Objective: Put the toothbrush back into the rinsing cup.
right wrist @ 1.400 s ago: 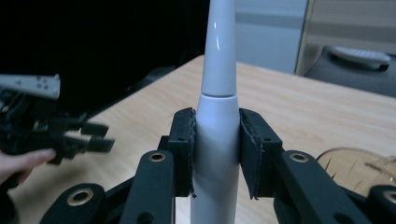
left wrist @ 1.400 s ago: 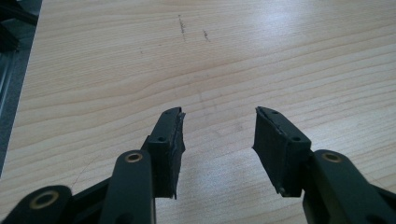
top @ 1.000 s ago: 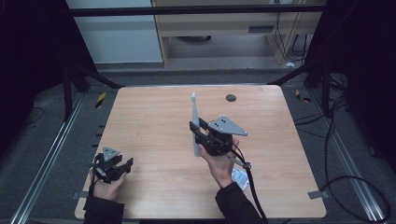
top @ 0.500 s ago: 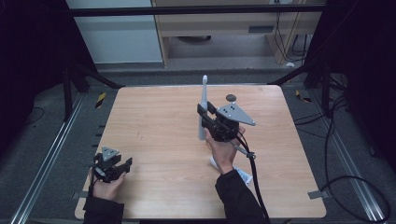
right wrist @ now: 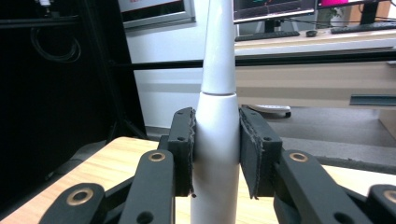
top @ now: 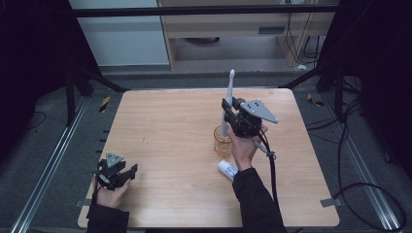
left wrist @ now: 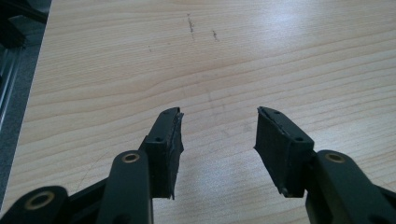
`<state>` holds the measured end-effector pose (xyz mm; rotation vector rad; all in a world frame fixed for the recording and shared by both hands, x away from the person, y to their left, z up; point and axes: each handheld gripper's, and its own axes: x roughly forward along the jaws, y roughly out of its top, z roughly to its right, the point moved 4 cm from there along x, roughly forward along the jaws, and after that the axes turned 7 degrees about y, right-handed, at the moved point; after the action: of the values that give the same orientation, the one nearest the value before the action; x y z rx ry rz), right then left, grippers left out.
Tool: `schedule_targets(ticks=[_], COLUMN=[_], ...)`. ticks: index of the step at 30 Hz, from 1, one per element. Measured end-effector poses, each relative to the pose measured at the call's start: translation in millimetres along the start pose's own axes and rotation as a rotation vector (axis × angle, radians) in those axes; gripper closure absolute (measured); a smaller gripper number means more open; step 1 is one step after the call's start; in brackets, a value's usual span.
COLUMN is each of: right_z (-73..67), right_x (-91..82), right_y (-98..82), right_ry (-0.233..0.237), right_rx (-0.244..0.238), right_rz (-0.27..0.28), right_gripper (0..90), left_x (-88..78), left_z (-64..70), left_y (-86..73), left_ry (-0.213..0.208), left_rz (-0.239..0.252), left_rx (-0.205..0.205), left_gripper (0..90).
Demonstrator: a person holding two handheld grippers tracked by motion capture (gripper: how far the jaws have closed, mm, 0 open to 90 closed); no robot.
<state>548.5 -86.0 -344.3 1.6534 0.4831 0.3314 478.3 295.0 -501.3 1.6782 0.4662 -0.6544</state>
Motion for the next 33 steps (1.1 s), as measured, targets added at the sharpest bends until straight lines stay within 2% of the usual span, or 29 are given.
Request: schedule_targets(ticks=[7, 20, 25, 33], right_z=[10.2, 19.3, 19.3, 10.6], right_x=[3.0, 7.4, 10.0, 18.1], right_y=[-7.4, -20.9, -25.6, -37.5], right_ry=[-0.02, -0.042, -0.041, -0.035], right_rx=[0.003, -0.005, -0.006, -0.017], right_rz=[-0.006, -0.02, -0.027, -0.035], right_gripper=[67.8, 67.7, 67.7, 67.7], left_x=[0.1, 0.1, 0.3, 0.3], left_z=[-0.3, -0.3, -0.3, -0.6], left_y=[0.0, 0.0, 0.0, 0.0], left_ry=[0.001, 0.004, 0.004, 0.005], left_rz=[0.0, 0.0, -0.001, -0.001], left_rx=[0.0, 0.0, 0.0, 0.0], left_gripper=[49.3, 49.1, 49.0, 49.0])
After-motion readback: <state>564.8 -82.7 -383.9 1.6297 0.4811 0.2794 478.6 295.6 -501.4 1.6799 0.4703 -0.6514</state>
